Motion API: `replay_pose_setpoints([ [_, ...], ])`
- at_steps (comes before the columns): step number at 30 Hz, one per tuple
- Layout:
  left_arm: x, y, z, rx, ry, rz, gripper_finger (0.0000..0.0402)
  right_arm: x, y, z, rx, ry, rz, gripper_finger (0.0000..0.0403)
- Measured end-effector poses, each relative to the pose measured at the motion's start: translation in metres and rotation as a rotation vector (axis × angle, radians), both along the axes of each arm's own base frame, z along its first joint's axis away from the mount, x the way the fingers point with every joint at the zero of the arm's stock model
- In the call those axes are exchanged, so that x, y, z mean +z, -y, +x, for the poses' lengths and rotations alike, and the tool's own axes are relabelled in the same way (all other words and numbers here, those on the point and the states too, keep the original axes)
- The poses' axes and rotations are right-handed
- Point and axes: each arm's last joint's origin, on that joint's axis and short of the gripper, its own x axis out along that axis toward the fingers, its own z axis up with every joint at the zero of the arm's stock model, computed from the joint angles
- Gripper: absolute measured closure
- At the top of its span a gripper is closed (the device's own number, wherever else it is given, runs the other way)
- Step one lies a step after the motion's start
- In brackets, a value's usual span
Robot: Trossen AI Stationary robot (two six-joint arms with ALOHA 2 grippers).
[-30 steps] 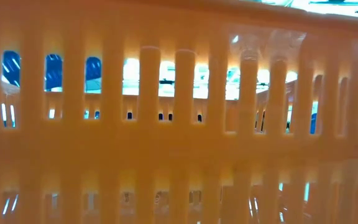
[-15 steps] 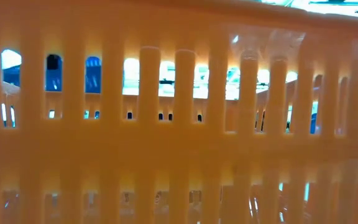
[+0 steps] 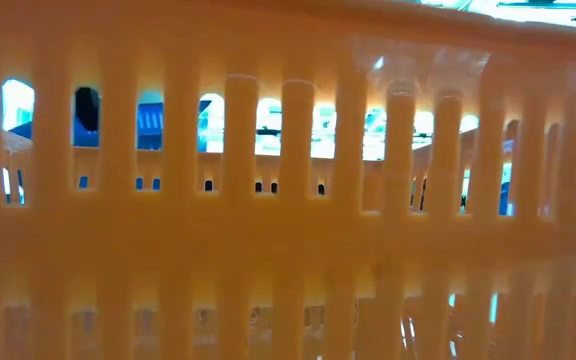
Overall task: Stack baskets by color
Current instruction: Stack the left blue bin on the right blue bin
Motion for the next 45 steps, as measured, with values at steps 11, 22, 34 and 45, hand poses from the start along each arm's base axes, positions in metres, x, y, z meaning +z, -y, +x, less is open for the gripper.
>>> replay_pose_setpoints([
  [11, 0.000, 0.001, -0.002, -0.019, -0.021, -0.049, 0.0401, 0.003, -0.001, 0.006, -0.026, 0.036, 0.062, 0.0208],
  [22, 0.002, -0.001, -0.011, 0.021, -0.109, -0.029, 0.0401, 0.006, 0.001, 0.015, -0.020, 0.022, 0.060, 0.0208],
  [34, 0.011, 0.000, -0.008, 0.025, -0.083, -0.033, 0.0401, -0.005, -0.001, 0.025, -0.022, -0.001, 0.084, 0.0208],
  [45, 0.011, 0.004, -0.008, 0.004, -0.064, -0.007, 0.0401, -0.008, 0.000, 0.022, -0.040, -0.037, 0.088, 0.0208],
])
